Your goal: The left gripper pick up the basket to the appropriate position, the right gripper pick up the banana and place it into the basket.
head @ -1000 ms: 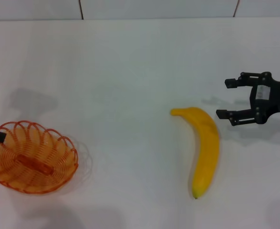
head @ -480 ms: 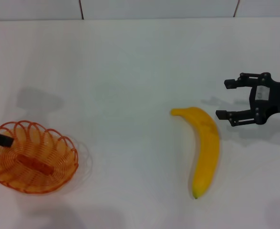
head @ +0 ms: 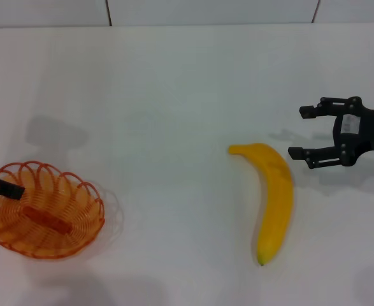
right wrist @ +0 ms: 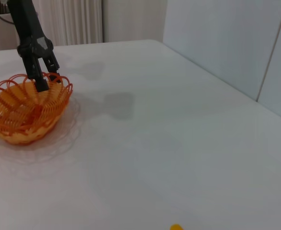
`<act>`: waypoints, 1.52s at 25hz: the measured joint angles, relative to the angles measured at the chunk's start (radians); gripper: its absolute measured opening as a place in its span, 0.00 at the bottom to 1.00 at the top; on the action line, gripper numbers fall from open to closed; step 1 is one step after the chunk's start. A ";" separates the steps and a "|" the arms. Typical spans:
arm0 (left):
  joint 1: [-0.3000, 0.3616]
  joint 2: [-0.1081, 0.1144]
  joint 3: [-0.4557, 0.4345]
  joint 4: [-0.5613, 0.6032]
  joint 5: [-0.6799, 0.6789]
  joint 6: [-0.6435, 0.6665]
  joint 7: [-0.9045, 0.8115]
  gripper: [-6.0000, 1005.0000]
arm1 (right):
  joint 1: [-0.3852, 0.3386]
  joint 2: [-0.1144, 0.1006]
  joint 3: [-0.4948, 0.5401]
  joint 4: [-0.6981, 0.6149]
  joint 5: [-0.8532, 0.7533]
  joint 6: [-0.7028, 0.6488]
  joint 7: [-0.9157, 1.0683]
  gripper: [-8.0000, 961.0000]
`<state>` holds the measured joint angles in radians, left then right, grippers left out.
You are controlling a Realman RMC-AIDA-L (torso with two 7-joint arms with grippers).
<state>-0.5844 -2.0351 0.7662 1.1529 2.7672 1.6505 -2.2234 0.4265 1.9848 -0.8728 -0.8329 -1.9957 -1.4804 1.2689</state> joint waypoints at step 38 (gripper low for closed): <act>-0.016 0.001 0.002 0.037 -0.070 0.003 0.007 0.07 | 0.000 0.000 0.000 0.011 0.000 0.021 -0.002 0.92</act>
<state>-0.6003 -2.0340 0.7683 1.1903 2.6974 1.6535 -2.2167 0.4264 1.9849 -0.8728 -0.8218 -1.9956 -1.4593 1.2671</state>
